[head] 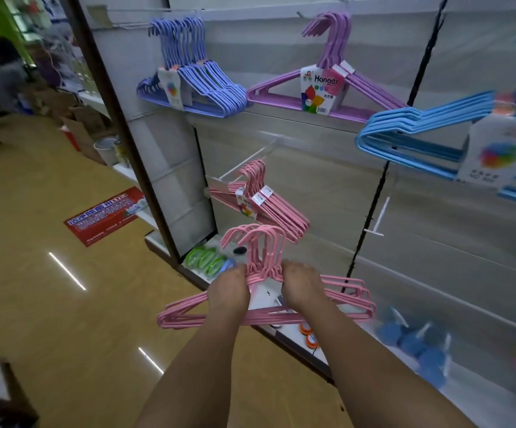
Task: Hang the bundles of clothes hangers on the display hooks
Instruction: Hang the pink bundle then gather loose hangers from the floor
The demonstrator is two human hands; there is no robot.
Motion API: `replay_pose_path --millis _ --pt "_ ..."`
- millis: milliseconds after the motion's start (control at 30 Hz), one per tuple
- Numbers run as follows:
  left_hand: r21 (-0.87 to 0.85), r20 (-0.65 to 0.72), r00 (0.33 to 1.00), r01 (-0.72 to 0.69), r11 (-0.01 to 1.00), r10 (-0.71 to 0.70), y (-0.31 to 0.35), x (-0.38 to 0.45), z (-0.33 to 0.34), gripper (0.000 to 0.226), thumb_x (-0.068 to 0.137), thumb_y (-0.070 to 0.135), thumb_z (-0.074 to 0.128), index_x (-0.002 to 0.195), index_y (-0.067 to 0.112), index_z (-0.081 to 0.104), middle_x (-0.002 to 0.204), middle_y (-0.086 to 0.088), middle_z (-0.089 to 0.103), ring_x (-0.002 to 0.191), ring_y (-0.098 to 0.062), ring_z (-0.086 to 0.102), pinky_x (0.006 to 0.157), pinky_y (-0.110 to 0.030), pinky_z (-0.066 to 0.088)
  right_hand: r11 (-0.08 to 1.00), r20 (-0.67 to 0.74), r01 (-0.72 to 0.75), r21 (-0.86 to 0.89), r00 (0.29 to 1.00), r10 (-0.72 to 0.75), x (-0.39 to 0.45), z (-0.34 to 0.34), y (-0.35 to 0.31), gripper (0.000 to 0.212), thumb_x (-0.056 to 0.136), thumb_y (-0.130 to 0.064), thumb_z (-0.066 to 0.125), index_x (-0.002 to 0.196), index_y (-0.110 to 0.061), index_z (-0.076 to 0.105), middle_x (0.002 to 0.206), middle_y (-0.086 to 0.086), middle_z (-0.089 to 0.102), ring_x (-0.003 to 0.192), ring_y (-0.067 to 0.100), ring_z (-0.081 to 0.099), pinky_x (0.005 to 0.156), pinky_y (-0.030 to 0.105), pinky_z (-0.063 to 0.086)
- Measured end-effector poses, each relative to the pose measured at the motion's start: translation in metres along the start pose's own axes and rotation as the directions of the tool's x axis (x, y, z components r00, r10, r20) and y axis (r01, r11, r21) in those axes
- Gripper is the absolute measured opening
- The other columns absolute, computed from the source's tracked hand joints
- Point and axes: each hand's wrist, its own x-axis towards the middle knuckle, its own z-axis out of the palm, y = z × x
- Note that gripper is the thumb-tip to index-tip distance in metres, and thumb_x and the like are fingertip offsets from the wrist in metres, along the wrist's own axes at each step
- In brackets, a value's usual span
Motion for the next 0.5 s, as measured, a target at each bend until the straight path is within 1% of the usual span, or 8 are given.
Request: replay_pose_path --millis 67,133,200,267,333,433,467,500 --pt "-0.009 0.001 1.000 -0.004 1.000 0.004 -0.002 0.014 0.002 0.028 0.090 0.001 0.041 0.109 0.014 0.056 0.105 -0.008 0.066 0.098 -0.028 0.062 0.074 -0.032 0.044 0.999 0.003 -0.013 0.030 1.000 0.013 0.014 0.000 0.000 0.034 0.086 -0.001 0.043 0.118 -0.008 0.051 0.115 0.014 0.058 0.107 0.030 0.053 0.087 0.034 0.040" --pt "-0.013 0.011 1.000 -0.006 1.000 0.006 -0.006 0.026 0.003 0.027 0.091 0.001 0.040 0.110 0.014 0.056 0.106 -0.008 0.065 0.099 -0.027 0.061 0.075 -0.033 0.044 0.997 0.029 -0.012 0.074 1.000 0.010 0.027 0.000 -0.002 0.033 0.087 -0.003 0.043 0.118 -0.011 0.051 0.114 0.014 0.058 0.107 0.030 0.053 0.087 0.034 0.040" --pt "-0.003 0.019 1.000 -0.018 1.000 0.018 -0.014 0.040 0.002 0.028 0.091 0.001 0.040 0.110 0.014 0.055 0.108 -0.008 0.064 0.102 -0.028 0.061 0.077 -0.034 0.045 0.989 0.076 -0.026 0.149 0.997 0.014 0.043 -0.002 -0.006 0.031 0.088 -0.015 0.050 0.118 -0.017 0.053 0.114 0.011 0.060 0.107 0.030 0.054 0.089 0.034 0.040" --pt "0.005 0.032 0.999 -0.042 0.999 0.042 -0.026 0.057 0.001 0.029 0.090 0.000 0.041 0.111 0.014 0.055 0.109 -0.009 0.064 0.102 -0.028 0.060 0.078 -0.035 0.046 0.971 0.154 -0.070 0.229 0.987 0.034 0.058 -0.008 -0.015 0.036 0.083 -0.030 0.060 0.119 -0.024 0.056 0.116 0.006 0.063 0.109 0.029 0.055 0.093 0.035 0.041" --pt "0.009 0.042 0.997 -0.068 0.998 0.068 -0.038 0.073 -0.005 0.030 0.090 0.000 0.042 0.112 0.015 0.055 0.107 -0.009 0.064 0.099 -0.028 0.061 0.078 -0.036 0.047 0.941 0.244 -0.128 0.312 0.968 0.051 0.073 -0.013 -0.029 0.040 0.078 -0.038 0.066 0.116 -0.030 0.059 0.116 -0.001 0.065 0.109 0.025 0.057 0.100 0.038 0.039" --pt "0.028 0.026 0.991 -0.135 0.990 0.134 -0.059 0.096 -0.014 0.030 0.090 0.004 0.045 0.116 0.016 0.053 0.103 -0.008 0.066 0.095 -0.027 0.062 0.078 -0.038 0.050 0.870 0.316 -0.191 0.456 0.948 0.042 0.098 -0.015 -0.059 0.029 0.070 -0.037 0.068 0.098 -0.032 0.063 0.106 0.000 0.067 0.105 0.026 0.059 0.104 0.050 0.037" --pt "0.036 0.019 0.988 -0.152 0.988 0.151 -0.066 0.103 -0.017 0.031 0.090 0.005 0.045 0.118 0.016 0.052 0.104 -0.008 0.066 0.096 -0.027 0.062 0.078 -0.038 0.050 0.844 0.332 -0.211 0.494 0.942 0.041 0.105 -0.016 -0.068 0.023 0.068 -0.034 0.068 0.091 -0.031 0.064 0.102 0.002 0.067 0.104 0.028 0.059 0.105 0.052 0.036" --pt "0.048 0.018 0.985 -0.170 0.984 0.169 -0.075 0.112 -0.021 0.031 0.090 0.005 0.045 0.118 0.016 0.052 0.105 -0.008 0.066 0.098 -0.027 0.062 0.079 -0.037 0.049 0.808 0.345 -0.228 0.543 0.938 0.033 0.111 -0.019 -0.080 0.019 0.068 -0.028 0.068 0.087 -0.029 0.065 0.101 0.005 0.066 0.103 0.028 0.058 0.105 0.050 0.036"
